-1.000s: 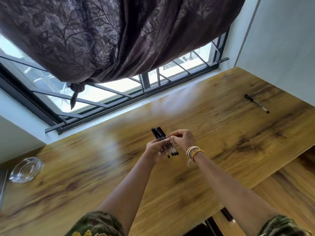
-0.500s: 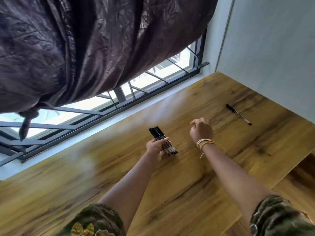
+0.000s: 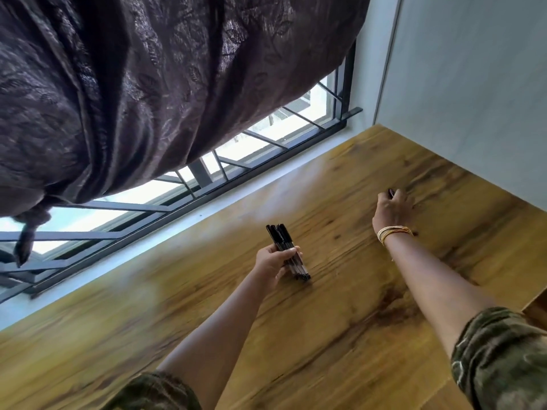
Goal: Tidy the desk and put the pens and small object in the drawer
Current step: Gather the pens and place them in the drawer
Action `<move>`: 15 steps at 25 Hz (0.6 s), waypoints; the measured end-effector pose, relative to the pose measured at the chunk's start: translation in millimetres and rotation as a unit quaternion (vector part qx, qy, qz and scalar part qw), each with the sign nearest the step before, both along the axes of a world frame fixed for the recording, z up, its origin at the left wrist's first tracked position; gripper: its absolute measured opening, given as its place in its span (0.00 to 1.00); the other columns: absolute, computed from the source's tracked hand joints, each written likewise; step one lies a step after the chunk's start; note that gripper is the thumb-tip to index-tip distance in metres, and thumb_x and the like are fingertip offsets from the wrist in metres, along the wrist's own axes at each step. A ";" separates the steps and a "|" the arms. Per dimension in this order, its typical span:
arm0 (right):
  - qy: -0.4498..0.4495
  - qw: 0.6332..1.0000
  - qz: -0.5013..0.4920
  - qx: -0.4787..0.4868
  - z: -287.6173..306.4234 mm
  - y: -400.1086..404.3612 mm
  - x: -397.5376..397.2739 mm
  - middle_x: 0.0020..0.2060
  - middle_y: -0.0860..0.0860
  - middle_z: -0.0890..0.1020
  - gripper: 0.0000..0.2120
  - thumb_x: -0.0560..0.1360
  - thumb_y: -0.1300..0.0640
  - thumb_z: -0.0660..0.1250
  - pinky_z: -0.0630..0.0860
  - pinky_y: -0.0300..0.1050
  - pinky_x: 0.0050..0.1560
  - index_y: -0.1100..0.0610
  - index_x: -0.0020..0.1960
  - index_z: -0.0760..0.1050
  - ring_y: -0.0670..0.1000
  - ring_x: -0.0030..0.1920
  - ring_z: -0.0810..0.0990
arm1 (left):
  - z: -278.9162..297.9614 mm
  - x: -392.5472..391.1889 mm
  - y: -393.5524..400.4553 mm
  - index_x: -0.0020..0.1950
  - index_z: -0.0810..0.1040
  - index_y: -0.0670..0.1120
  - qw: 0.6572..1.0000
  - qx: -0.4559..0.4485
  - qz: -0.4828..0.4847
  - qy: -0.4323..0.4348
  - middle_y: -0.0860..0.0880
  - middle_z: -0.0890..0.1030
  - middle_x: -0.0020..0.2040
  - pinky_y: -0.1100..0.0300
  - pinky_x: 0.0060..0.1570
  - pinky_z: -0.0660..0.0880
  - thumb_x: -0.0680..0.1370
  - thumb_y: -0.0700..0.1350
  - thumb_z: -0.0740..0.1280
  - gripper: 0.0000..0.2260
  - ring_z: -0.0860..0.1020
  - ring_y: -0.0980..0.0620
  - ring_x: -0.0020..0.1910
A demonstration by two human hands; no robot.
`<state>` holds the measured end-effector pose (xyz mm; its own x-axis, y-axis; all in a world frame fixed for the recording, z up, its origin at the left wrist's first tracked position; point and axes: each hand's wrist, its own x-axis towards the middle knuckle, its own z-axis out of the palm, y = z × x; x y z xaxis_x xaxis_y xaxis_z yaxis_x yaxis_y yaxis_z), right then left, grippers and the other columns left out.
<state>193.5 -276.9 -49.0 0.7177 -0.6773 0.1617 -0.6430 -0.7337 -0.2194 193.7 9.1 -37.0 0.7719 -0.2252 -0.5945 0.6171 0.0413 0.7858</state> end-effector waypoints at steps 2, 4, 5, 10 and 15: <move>-0.007 0.999 0.009 0.033 1.1 3.9 -2.7 0.59 0.65 0.72 0.14 0.73 0.67 0.61 0.69 0.60 0.60 0.63 0.57 0.76 0.66 0.59 0.71 | 5.6 -7.3 5.2 0.54 0.78 0.32 0.999 0.001 -0.028 -0.039 0.40 0.84 0.44 0.55 0.42 0.81 0.72 0.32 0.71 0.11 0.84 0.45 0.42; -0.007 0.995 0.010 0.100 5.0 12.9 -9.9 0.60 0.66 0.72 0.17 0.74 0.65 0.61 0.70 0.58 0.60 0.61 0.63 0.73 0.67 0.59 0.72 | 9.7 -16.2 10.4 0.54 0.78 0.31 0.998 -0.009 -0.036 -0.053 0.40 0.84 0.43 0.55 0.41 0.81 0.72 0.31 0.71 0.12 0.84 0.45 0.41; -0.030 0.991 0.004 0.128 7.9 22.6 -14.9 0.58 0.66 0.74 0.18 0.73 0.66 0.62 0.72 0.57 0.59 0.60 0.63 0.74 0.67 0.58 0.74 | 11.0 -20.1 13.0 0.55 0.78 0.31 0.998 -0.012 -0.033 -0.053 0.40 0.84 0.42 0.54 0.41 0.81 0.72 0.31 0.71 0.12 0.84 0.45 0.41; -0.194 0.889 0.023 0.414 26.4 122.2 -56.3 0.42 0.58 0.86 0.08 0.68 0.66 0.71 0.81 0.45 0.44 0.60 0.47 0.83 0.55 0.43 0.84 | 11.5 -48.6 25.2 0.53 0.80 0.35 0.999 -0.022 0.013 -0.028 0.41 0.85 0.44 0.52 0.42 0.81 0.73 0.32 0.71 0.09 0.84 0.45 0.42; -0.189 0.783 0.038 0.591 26.7 207.9 -95.2 0.40 0.57 0.86 0.07 0.67 0.66 0.76 0.80 0.38 0.34 0.59 0.43 0.82 0.47 0.34 0.84 | 10.3 -76.4 48.6 0.53 0.79 0.38 0.996 -0.035 0.080 0.012 0.40 0.84 0.47 0.48 0.45 0.81 0.74 0.34 0.71 0.09 0.83 0.44 0.44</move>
<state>98.3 -69.0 -22.4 0.8155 -0.4716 -0.3356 -0.3326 0.0927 -0.9385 117.2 57.7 -26.7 0.7870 -0.1428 -0.6002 0.6169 0.1946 0.7626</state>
